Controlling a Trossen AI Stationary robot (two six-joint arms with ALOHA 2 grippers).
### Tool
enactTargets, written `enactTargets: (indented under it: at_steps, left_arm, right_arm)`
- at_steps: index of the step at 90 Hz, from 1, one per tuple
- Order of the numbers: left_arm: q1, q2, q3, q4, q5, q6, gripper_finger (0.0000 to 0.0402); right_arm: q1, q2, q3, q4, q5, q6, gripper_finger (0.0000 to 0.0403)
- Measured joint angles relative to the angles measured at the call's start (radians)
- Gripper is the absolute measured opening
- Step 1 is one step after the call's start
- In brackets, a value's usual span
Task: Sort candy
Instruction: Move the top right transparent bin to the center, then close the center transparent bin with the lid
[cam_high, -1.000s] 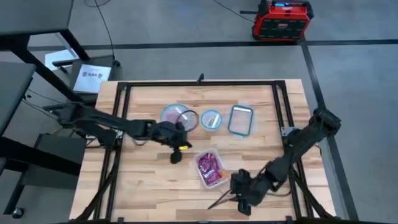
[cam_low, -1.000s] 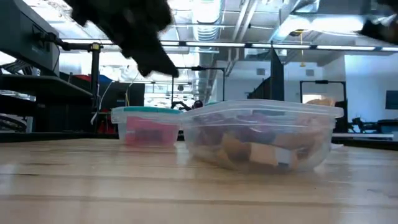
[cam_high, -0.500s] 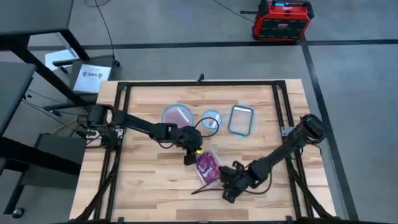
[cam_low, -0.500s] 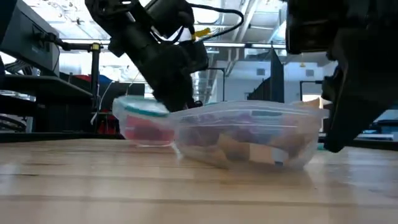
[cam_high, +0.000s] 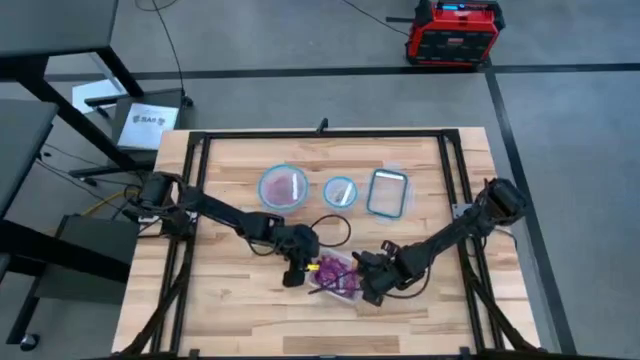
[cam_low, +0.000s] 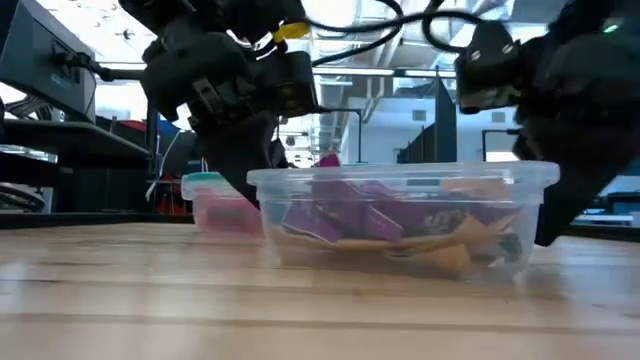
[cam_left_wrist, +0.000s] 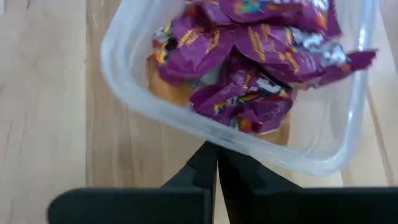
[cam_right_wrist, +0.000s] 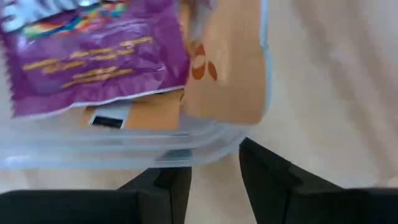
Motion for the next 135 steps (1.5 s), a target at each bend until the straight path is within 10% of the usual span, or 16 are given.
enactTargets:
  at_steps: [36,64,135]
  left_arm:
    - [-0.02,-0.024,0.024,-0.162,-0.03,0.007,0.0]
    - [-0.02,-0.287,0.023,-0.416,-0.278,0.043,0.0]
    - [-0.02,-0.518,-0.043,-0.628,-0.419,0.086,0.0]
  right_arm:
    - [-0.078,-0.03,0.023,-0.233,0.013,-0.129,0.0118]
    - [-0.099,-0.249,0.051,-0.492,0.155,-0.322,0.0118]
    - [-0.247,-0.259,-0.312,-0.045,0.268,-0.377,0.017]
